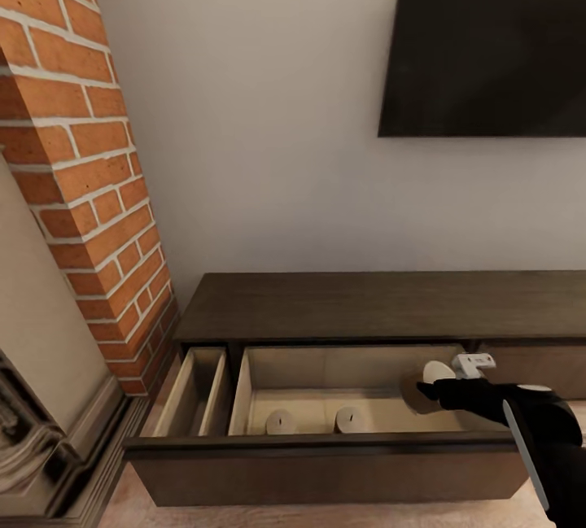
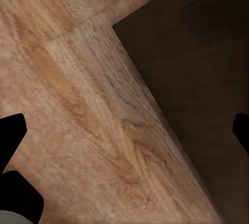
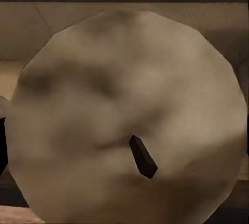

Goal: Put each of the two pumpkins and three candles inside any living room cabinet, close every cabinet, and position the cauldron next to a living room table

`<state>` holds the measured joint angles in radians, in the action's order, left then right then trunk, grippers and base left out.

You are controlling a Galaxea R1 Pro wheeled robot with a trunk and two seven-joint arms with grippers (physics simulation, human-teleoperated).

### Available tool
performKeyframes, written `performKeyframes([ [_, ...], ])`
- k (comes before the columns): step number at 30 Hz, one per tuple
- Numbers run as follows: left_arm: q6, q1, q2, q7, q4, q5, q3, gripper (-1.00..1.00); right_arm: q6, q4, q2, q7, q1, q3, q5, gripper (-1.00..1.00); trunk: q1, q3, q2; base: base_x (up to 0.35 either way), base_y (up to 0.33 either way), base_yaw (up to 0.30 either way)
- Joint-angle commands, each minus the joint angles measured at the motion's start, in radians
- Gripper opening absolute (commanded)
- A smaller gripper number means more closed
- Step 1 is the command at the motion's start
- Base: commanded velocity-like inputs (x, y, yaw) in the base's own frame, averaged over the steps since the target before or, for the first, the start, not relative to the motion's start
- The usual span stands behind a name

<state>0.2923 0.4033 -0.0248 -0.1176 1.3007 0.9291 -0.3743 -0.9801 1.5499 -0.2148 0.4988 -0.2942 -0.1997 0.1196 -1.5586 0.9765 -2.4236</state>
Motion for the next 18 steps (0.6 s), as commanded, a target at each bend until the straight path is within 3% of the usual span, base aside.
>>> performKeyframes([
  [1, 0.007, 0.000, 0.000, -0.002, 0.001, 0.008, -0.002, 1.00, -0.005, -0.011, 0.000, 0.007, -0.002, 0.000, 0.007, -1.00, 0.000, 0.001, 0.000, 0.010, 0.000, 0.000],
  [8, 0.005, 0.000, 0.000, 0.000, -0.007, 0.009, -0.002, 1.00, -0.009, -0.061, 0.001, 0.002, -0.006, 0.002, 0.043, -1.00, 0.000, 0.001, 0.000, 0.183, 0.000, 0.000],
  [13, 0.006, 0.001, 0.002, -0.001, -0.047, 0.010, -0.002, 1.00, -0.008, -0.185, 0.004, -0.088, -0.063, 0.004, 0.052, -1.00, 0.000, 0.001, 0.000, 0.047, 0.000, 0.000],
  [18, 0.004, 0.002, 0.002, -0.001, -0.094, 0.009, -0.002, 1.00, -0.007, -0.264, 0.013, -0.106, -0.102, 0.007, 0.054, -1.00, 0.000, 0.001, 0.000, 0.007, 0.000, 0.000],
])
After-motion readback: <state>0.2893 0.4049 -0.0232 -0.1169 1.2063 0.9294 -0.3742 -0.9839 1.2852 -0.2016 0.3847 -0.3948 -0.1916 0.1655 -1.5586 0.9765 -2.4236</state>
